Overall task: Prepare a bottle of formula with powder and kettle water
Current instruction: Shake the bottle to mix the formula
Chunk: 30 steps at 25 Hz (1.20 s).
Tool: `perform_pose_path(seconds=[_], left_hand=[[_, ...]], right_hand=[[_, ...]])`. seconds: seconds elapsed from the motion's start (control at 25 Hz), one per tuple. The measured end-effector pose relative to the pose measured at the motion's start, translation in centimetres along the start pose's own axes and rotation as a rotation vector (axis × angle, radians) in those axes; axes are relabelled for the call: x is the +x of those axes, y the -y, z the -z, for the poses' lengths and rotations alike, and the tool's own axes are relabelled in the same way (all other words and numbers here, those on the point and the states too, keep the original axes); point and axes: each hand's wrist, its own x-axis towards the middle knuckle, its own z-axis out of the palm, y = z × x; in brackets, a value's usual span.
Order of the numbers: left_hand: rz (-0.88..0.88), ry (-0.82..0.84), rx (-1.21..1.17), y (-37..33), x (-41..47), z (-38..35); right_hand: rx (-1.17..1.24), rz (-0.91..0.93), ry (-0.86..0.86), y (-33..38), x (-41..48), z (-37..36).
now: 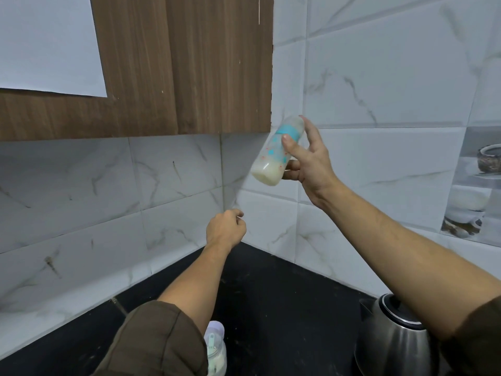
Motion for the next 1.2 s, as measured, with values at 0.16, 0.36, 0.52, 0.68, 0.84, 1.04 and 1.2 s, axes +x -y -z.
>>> perform_pose_path(seconds=[0.16, 0.36, 0.52, 0.68, 0.84, 1.04, 1.2], left_hand=[[-0.008, -0.003, -0.011, -0.3, 0.0, 0.1], [-0.007, -0.009, -0.003, 0.0, 0.1, 0.0], [-0.010, -0.011, -0.008, -0.1, -0.2, 0.0], [0.007, -0.023, -0.003, 0.3, -0.4, 0.4], [0.009, -0.015, -0.013, 0.3, -0.2, 0.2], [-0.003, -0.016, -0.013, -0.2, -0.3, 0.2], [0.006, -0.024, 0.000, 0.1, -0.4, 0.4]], right_hand=[[0.296, 0.003, -0.346, 0.4, 0.9, -0.5], [0.200, -0.043, -0.182, 0.7, 0.7, -0.8], [0.000, 0.013, -0.037, 0.6, -0.3, -1.1], [0.430, 0.026, -0.486, 1.0, 1.6, -0.7], [0.082, -0.062, -0.133, 0.4, 0.1, -0.9], [0.269, -0.052, -0.343, 0.4, 0.7, -0.9], [0.410, -0.062, -0.442, 0.7, 1.7, -0.4]])
